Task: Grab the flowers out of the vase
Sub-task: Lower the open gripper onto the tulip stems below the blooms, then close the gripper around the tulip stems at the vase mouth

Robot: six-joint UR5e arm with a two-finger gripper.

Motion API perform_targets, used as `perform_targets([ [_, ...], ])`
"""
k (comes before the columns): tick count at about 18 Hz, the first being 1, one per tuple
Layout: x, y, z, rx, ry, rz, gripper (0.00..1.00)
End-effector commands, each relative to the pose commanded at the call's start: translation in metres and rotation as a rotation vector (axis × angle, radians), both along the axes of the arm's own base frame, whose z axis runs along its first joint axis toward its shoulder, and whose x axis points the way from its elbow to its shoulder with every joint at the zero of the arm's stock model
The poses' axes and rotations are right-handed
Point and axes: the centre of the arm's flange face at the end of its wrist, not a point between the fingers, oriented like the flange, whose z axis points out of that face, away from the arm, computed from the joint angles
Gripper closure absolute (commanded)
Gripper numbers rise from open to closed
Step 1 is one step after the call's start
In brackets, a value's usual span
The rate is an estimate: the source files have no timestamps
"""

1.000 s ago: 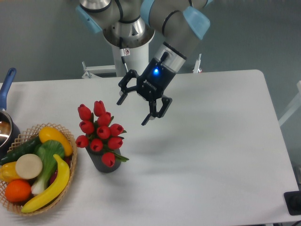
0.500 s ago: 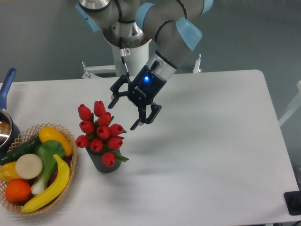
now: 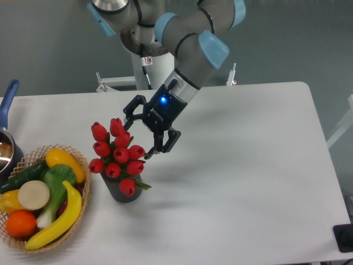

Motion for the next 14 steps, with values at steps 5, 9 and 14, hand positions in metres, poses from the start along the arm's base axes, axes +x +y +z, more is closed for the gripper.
perform_targets([
  [5,0.001,0.003,-0.002,0.002,-0.010,-0.006,0.00],
  [9,0.005,0.012,-0.003,0.007,-0.006,-0.024,0.00],
  [14,0.007,0.023,-0.003,0.008,-0.006,-0.041,0.00],
])
